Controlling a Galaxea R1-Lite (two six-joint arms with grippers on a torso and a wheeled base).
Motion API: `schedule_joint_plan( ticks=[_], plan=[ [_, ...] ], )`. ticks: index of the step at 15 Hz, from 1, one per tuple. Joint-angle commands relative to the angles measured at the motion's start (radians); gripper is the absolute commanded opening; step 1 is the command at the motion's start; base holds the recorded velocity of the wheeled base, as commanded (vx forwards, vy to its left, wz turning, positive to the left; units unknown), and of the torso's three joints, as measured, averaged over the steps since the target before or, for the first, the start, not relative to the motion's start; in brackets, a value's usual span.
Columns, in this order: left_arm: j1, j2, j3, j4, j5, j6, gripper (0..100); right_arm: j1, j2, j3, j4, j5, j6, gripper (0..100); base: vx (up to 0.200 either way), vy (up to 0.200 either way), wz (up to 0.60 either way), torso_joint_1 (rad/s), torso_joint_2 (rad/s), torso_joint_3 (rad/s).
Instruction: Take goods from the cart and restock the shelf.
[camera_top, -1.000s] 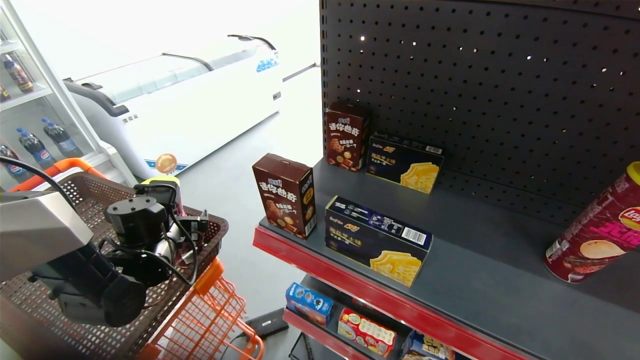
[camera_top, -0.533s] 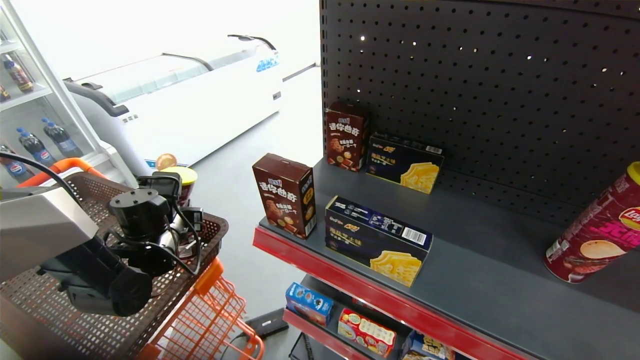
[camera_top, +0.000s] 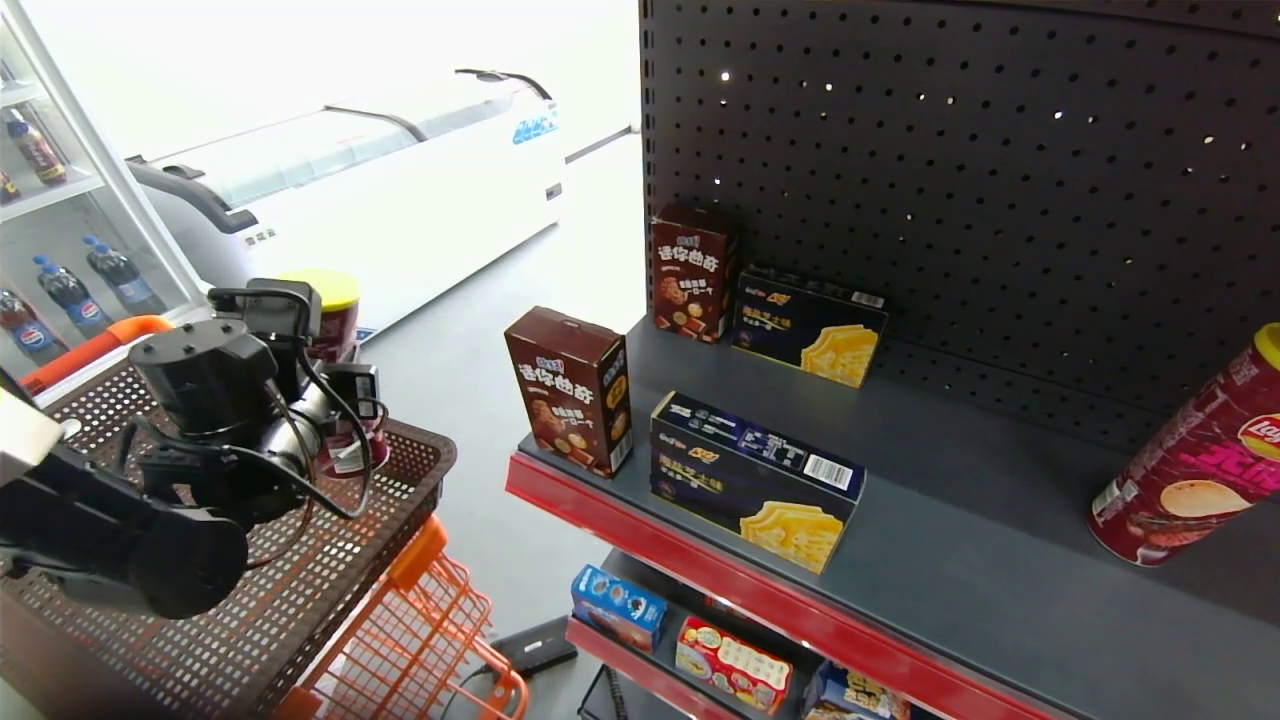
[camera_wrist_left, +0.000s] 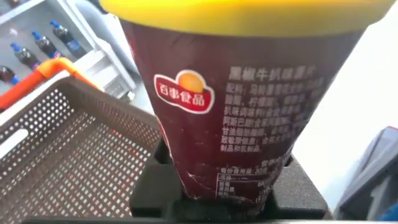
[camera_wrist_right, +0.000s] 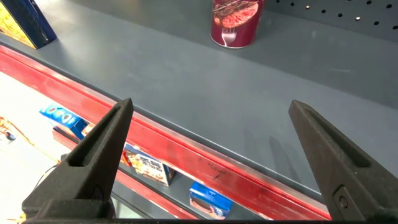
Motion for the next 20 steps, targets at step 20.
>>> schedule_joint_plan(
  ticks=[20],
  plan=[
    [-0.366, -0.539, 0.146, 0.329, -0.396, -0.081, 0, 0.0, 0.001, 0.0, 0.0, 0.0, 0.0, 100, 0.0, 0.0, 0.0, 0.0, 0.0, 0.0]
  ],
)
